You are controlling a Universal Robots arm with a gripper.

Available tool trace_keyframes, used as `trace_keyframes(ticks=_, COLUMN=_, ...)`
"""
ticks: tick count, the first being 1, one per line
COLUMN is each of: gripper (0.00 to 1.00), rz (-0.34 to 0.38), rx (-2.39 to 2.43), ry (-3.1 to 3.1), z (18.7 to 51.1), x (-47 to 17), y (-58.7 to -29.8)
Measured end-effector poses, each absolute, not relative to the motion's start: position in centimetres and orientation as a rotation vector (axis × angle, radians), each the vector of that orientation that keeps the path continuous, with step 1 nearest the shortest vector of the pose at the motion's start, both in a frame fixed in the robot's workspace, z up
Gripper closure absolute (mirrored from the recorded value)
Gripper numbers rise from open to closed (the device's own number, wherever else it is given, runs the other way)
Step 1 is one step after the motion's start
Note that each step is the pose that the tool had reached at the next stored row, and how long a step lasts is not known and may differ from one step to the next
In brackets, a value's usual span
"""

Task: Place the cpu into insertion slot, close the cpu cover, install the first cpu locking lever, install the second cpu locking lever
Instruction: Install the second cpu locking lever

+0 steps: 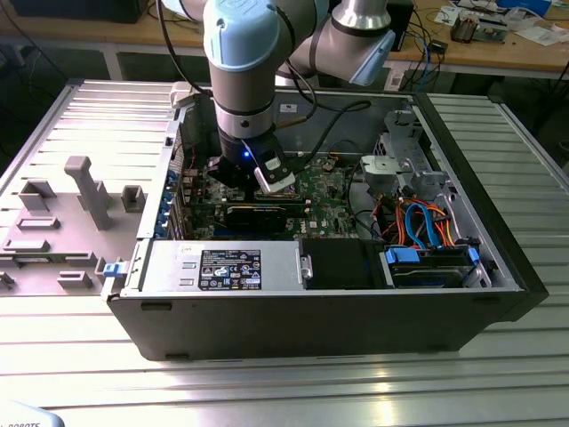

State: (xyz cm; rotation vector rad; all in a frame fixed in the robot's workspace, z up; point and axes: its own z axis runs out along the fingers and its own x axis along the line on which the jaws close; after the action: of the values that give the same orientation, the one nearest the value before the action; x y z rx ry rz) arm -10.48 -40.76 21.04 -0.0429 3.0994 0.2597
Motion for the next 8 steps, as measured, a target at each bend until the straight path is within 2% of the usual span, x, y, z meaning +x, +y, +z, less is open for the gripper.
trace_keyframes(ticks=8, gripper=0.89, rz=0.279, rx=-0.042, ry=3.098, z=20.90, x=-10.51, y=-40.88)
